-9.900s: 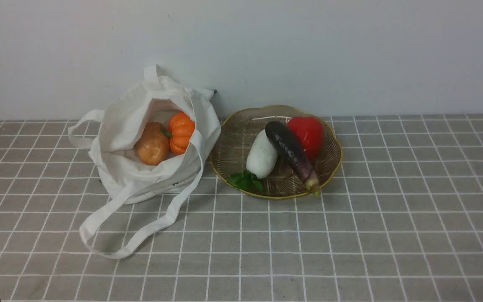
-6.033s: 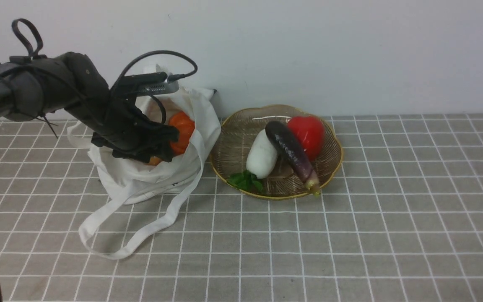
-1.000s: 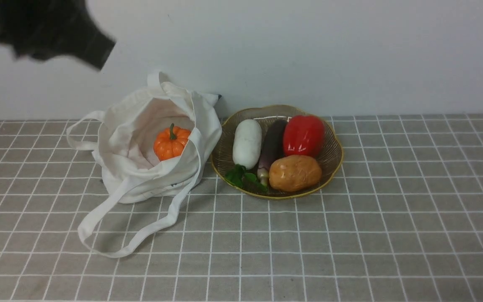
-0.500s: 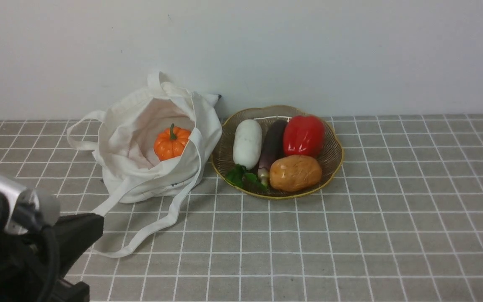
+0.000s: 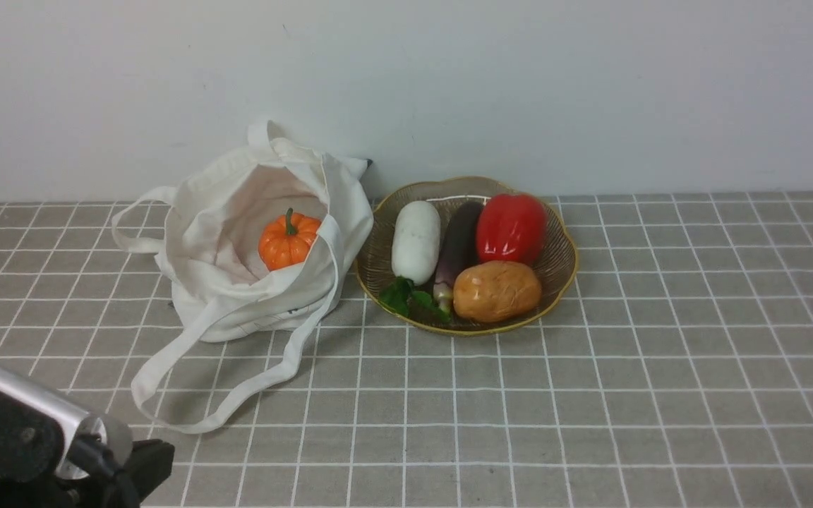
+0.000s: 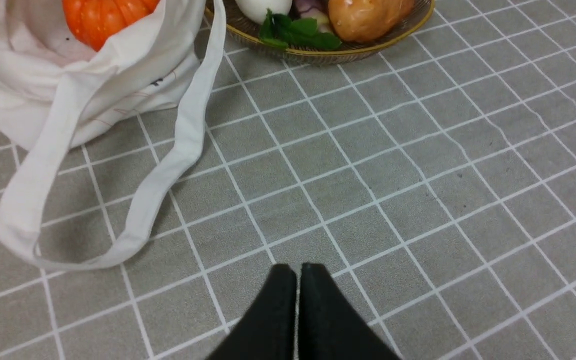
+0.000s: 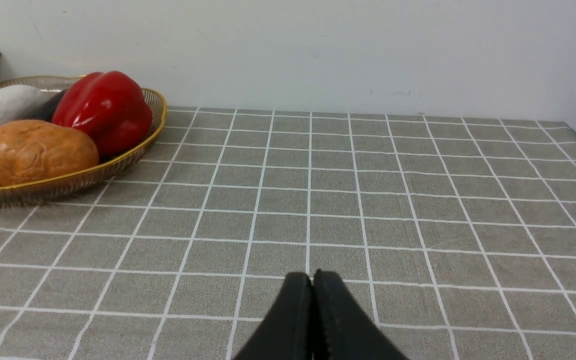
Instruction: Take vegetables from bag on grey coffee tablecloth place on plate.
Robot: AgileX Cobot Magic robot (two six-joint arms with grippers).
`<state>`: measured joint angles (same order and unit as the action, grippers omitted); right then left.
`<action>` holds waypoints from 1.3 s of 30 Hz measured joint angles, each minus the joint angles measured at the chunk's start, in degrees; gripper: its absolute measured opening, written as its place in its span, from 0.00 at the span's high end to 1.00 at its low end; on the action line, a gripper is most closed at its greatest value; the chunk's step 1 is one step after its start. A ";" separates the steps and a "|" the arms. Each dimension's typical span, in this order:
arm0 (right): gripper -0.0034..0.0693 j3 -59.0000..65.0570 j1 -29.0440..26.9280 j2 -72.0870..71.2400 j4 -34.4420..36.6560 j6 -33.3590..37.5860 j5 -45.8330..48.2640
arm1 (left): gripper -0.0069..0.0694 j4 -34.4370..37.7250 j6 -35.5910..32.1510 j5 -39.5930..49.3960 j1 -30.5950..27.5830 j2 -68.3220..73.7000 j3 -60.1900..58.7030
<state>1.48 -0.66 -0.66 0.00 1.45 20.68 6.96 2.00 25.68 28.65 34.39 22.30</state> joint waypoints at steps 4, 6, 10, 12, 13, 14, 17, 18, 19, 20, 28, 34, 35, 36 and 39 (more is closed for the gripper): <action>0.97 0.00 0.00 0.00 0.00 0.00 0.00 | 0.92 -0.38 0.00 0.00 0.00 -0.88 -0.02; 0.97 0.00 0.00 0.00 0.00 0.00 0.00 | 0.92 -0.77 0.00 0.00 0.00 -1.88 -0.14; 0.97 0.00 0.00 0.00 0.00 0.00 0.00 | 0.92 -3.71 0.00 -0.11 -1.25 -10.35 -2.99; 0.97 0.00 0.00 0.00 0.00 0.00 0.00 | 0.92 -4.19 0.00 -0.16 -3.86 -14.42 -5.09; 0.97 0.00 0.00 0.00 0.00 0.00 0.00 | 0.92 -4.33 0.00 -0.16 -5.75 -17.25 -6.53; 0.97 0.00 0.00 0.00 0.00 0.00 0.00 | 0.92 -4.33 0.00 -0.16 -6.57 -17.73 -6.77; 0.97 0.00 0.00 0.00 0.00 0.00 0.00 | 0.92 -4.33 0.00 -0.10 -12.87 -24.51 -10.13; 0.97 0.00 0.00 0.00 0.00 0.00 0.00 | 0.92 -4.33 0.00 -0.10 -16.07 -27.48 -11.96; 0.97 0.00 0.00 0.00 0.00 0.00 0.00 | 0.92 -4.33 0.00 -0.10 -18.96 -29.94 -13.36; 0.97 0.00 0.00 0.00 0.00 0.00 0.00 | 0.92 -4.33 0.00 -0.10 -20.06 -31.09 -14.29; 0.97 0.00 0.00 0.00 0.00 0.00 0.00 | 0.92 -4.33 0.00 -0.15 -24.57 -34.98 -21.45; 0.97 0.00 0.00 0.00 0.00 0.00 0.05 | 0.92 -4.40 -0.09 -1.73 -24.19 -34.98 -23.43; 0.97 0.00 0.00 0.00 0.00 0.00 0.05 | 0.92 -4.40 -0.09 -1.78 -24.00 -34.98 -23.48; 0.97 0.00 0.00 0.00 0.00 0.00 0.05 | 0.92 -4.40 -0.09 -1.85 -23.70 -34.98 -23.48; 0.97 0.00 0.00 0.00 0.00 0.00 0.05 | 0.92 -4.45 -0.09 -2.03 -23.36 -34.98 -23.53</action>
<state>1.48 -0.66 -0.66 0.00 1.45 20.72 2.51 1.91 23.65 5.28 -0.59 -1.24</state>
